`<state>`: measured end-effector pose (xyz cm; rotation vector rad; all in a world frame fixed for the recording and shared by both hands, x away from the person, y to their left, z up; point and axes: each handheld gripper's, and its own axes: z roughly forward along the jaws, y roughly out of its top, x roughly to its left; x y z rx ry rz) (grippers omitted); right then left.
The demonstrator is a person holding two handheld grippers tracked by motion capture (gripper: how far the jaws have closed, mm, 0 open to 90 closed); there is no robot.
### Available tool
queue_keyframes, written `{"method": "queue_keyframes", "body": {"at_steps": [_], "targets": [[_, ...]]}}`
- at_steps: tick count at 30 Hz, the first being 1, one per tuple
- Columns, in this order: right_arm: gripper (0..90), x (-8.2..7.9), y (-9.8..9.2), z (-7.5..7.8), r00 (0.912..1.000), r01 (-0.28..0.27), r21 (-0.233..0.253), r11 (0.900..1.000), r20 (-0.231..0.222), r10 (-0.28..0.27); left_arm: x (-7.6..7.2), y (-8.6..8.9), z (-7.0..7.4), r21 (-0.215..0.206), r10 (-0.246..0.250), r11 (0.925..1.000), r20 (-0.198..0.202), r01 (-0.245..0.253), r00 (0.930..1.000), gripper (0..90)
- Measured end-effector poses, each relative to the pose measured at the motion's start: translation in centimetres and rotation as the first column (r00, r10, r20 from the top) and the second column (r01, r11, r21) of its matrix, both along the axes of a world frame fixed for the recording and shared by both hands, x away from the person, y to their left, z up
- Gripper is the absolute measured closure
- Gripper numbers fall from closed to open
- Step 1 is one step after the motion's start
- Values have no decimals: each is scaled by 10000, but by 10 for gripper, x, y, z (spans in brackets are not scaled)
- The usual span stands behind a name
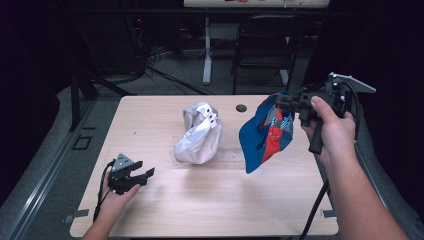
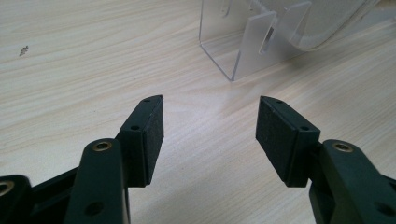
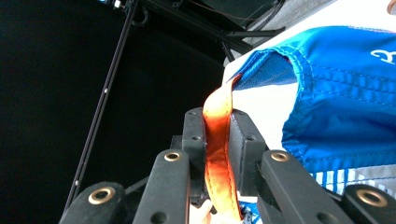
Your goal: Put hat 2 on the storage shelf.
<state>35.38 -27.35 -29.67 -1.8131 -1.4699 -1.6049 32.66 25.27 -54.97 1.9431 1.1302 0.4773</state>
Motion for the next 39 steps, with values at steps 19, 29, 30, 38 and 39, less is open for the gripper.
{"method": "queue_keyframes", "body": {"at_steps": [19,29,30,38,39], "targets": [[783,41,20,0,9977,657,-124,9978,-175,-659,0,1,0,39,7,10000,-129,-7,9999,408],[782,56,28,-9,9939,968,-402,9945,-493,-987,1,2,0,-26,18,10000,-96,-18,10000,409],[782,57,29,-10,9934,1020,-420,9939,-480,-1040,1,2,0,-32,29,10000,-97,-29,9999,409],[782,63,36,-20,9933,954,-481,9943,-610,-982,1,2,0,9,43,10000,-119,-43,9999,409],[782,64,37,-22,9932,925,-444,9947,-674,-954,1,2,0,-19,53,10000,-118,-54,9999,409]]}}
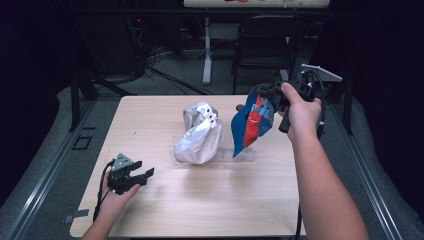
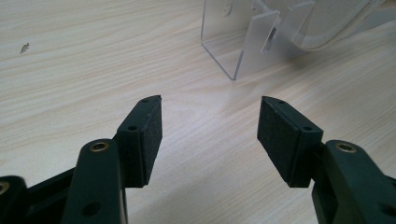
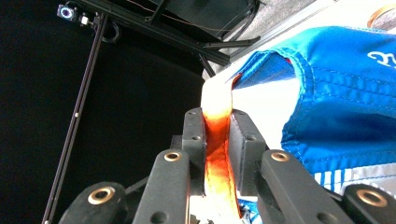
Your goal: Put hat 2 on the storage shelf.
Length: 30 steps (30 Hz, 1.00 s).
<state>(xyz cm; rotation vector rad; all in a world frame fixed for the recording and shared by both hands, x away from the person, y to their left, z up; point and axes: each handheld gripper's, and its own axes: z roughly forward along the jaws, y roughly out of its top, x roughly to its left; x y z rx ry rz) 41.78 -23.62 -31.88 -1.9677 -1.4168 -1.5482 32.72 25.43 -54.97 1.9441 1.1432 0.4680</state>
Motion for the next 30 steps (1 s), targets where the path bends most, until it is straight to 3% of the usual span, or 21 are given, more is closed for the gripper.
{"method": "queue_keyframes", "body": {"at_steps": [9,21,30], "targets": [[782,6,12,-18,9989,-408,-64,9991,-242,406,1,0,-1,-60,38,10000,27,-38,10000,409],[780,8,10,-46,9961,-572,-254,9980,-692,553,0,3,-1,87,140,9999,-74,-139,9999,410],[773,1,4,-49,9977,-389,-1064,9936,-589,328,-3,3,-1,60,125,9999,59,-126,9999,410]]}}
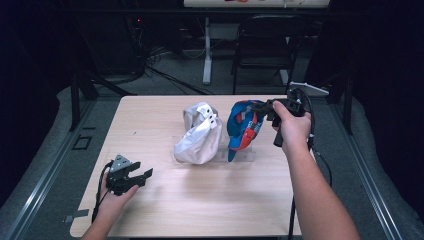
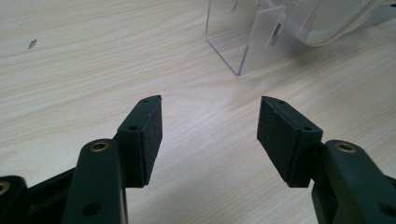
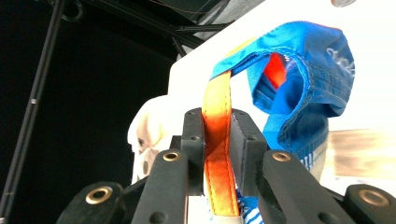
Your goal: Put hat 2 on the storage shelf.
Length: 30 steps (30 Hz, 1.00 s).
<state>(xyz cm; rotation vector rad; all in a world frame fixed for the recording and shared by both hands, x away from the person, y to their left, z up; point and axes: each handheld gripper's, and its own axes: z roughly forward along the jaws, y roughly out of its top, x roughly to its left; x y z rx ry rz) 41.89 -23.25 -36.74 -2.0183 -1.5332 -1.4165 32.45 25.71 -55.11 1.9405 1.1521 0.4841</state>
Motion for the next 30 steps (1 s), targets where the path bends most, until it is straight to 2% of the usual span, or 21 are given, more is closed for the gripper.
{"method": "queue_keyframes", "body": {"at_steps": [4,7,20,26,30], "targets": [[770,-3,-2,1,9998,181,-204,9996,41,-180,1,0,0,20,-5,10000,-9,5,10000,410],[770,-5,-6,1,9999,99,-434,9990,30,-98,1,0,0,57,-21,10000,19,21,10000,411],[739,-12,-14,-1,9999,165,-816,9965,56,-161,1,0,0,59,-20,10000,38,20,10000,411],[694,-16,-21,4,9995,242,-911,9955,221,-223,0,0,1,68,-19,10000,39,19,10000,411],[605,-20,-24,6,9990,323,-988,9946,340,-290,0,0,1,110,-20,9999,39,19,10000,411]]}}
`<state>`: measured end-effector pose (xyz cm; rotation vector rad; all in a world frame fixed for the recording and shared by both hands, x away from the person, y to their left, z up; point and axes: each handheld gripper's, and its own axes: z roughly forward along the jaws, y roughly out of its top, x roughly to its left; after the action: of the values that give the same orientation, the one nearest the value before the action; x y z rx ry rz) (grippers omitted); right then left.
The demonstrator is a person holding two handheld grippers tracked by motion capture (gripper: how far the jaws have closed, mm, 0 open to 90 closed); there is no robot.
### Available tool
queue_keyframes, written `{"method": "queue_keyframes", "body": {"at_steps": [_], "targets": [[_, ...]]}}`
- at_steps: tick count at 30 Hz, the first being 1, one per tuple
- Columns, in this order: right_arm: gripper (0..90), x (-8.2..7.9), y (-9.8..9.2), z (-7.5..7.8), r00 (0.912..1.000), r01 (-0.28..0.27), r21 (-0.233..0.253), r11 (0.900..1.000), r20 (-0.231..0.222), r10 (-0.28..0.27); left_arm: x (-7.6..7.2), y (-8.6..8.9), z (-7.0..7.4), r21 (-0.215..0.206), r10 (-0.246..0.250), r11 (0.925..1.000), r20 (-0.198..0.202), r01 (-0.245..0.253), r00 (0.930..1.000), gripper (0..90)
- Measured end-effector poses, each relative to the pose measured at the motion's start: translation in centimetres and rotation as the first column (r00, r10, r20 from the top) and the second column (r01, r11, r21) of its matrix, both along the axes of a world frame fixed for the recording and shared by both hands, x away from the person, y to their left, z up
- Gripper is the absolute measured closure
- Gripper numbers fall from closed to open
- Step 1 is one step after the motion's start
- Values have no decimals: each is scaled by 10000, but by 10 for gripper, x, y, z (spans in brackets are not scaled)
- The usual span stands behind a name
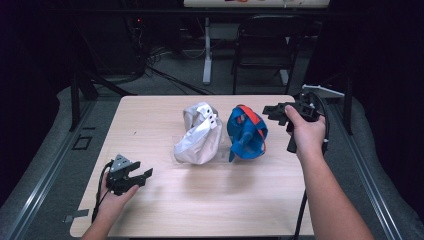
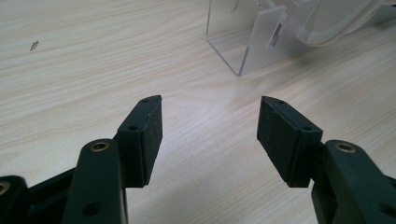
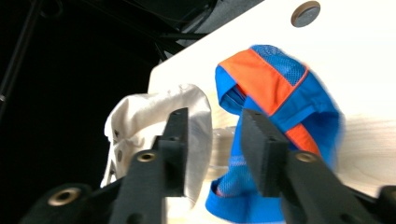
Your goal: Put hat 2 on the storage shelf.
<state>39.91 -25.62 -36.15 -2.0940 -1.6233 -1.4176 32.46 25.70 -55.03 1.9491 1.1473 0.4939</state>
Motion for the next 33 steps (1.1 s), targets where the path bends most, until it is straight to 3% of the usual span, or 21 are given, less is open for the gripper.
{"method": "queue_keyframes", "body": {"at_steps": [3,11,19,25,33], "targets": [[548,-3,-1,-1,9997,-243,-422,9988,61,246,0,0,0,12,-1,10000,5,1,10000,411],[505,-14,-3,-10,9990,-410,-1024,9939,153,428,0,0,0,13,16,10000,18,-16,10000,410],[478,-31,-2,-16,9936,-897,-1921,9773,505,1012,0,0,-1,-39,72,10000,1,-72,10000,411],[473,-44,-3,-30,9900,-993,-1986,9750,789,1169,0,1,0,4,54,10000,12,-54,10000,411],[457,-64,0,-50,9850,-1173,-2397,9637,954,1436,0,0,-1,3,63,10000,-3,-63,10000,411]]}}
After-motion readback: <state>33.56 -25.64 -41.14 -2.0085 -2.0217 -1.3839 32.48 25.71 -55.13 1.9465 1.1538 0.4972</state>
